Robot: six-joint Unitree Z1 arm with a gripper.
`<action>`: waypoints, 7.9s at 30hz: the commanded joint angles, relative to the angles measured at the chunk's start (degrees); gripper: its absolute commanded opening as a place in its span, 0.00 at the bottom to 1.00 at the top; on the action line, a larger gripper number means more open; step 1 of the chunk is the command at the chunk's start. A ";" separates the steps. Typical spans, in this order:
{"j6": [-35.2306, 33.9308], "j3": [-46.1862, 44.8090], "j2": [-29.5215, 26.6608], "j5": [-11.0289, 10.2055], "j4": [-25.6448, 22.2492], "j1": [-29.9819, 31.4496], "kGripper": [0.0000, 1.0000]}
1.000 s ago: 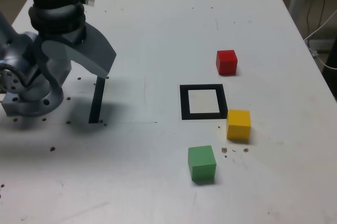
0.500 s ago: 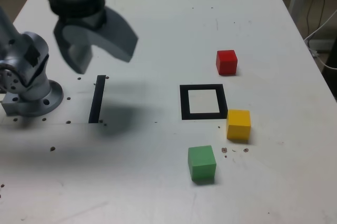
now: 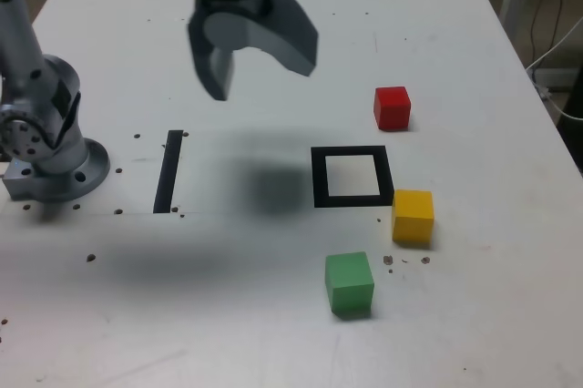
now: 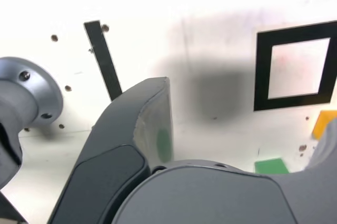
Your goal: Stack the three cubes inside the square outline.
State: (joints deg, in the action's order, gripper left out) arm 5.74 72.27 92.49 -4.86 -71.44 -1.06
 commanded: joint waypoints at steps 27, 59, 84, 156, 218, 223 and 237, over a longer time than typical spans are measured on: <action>7.08 26.47 27.04 -1.26 -1.71 -11.05 0.99; 3.11 31.72 37.17 0.51 -0.91 -11.07 0.71; 4.11 31.08 37.48 1.35 0.77 -10.97 0.40; -5.54 8.70 24.93 4.07 12.11 3.55 0.34; -22.17 25.20 26.42 1.09 -1.92 19.02 0.92; -22.60 25.58 29.04 1.25 -1.32 19.16 0.91; -22.61 28.82 34.08 1.38 0.00 19.94 0.84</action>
State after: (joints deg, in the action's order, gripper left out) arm -16.76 100.70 126.16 -3.50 -71.56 18.78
